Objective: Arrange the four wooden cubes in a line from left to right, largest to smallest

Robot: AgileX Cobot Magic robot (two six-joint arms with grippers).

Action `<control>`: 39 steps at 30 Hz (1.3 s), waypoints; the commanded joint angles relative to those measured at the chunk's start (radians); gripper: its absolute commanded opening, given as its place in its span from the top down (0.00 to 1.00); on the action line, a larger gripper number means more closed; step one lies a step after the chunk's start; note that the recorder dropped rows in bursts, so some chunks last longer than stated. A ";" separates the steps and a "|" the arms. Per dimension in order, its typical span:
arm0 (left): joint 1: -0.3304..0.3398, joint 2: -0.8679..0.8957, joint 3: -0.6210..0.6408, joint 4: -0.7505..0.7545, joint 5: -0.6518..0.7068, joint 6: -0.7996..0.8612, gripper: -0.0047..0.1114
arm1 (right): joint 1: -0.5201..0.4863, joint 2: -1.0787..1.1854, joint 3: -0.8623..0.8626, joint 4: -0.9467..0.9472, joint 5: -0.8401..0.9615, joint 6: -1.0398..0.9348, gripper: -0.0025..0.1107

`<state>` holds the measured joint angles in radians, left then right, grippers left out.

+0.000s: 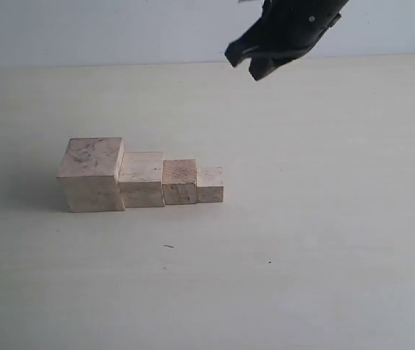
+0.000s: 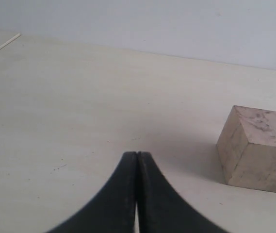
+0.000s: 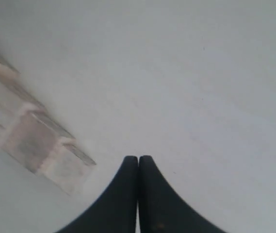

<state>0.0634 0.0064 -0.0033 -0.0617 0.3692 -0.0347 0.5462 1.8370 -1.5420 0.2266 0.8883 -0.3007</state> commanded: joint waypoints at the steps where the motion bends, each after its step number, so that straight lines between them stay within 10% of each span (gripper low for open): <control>1: -0.005 -0.006 0.003 -0.009 -0.010 0.004 0.96 | 0.000 -0.170 0.143 0.208 -0.186 0.009 0.98; 11: -0.005 -0.006 0.003 -0.009 -0.010 0.004 0.96 | 0.000 -0.534 0.492 0.344 -0.338 0.023 0.98; 31: -0.005 -0.006 0.003 -0.009 -0.010 0.004 0.96 | -0.002 -0.793 0.496 0.036 -0.309 0.138 0.98; 39: -0.005 -0.006 0.003 -0.009 -0.010 0.004 0.96 | -0.210 -0.982 0.601 -0.085 -0.318 0.260 0.98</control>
<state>0.0634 0.0064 -0.0033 -0.0617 0.3692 -0.0347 0.4147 0.9136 -0.9899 0.1644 0.5805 -0.0554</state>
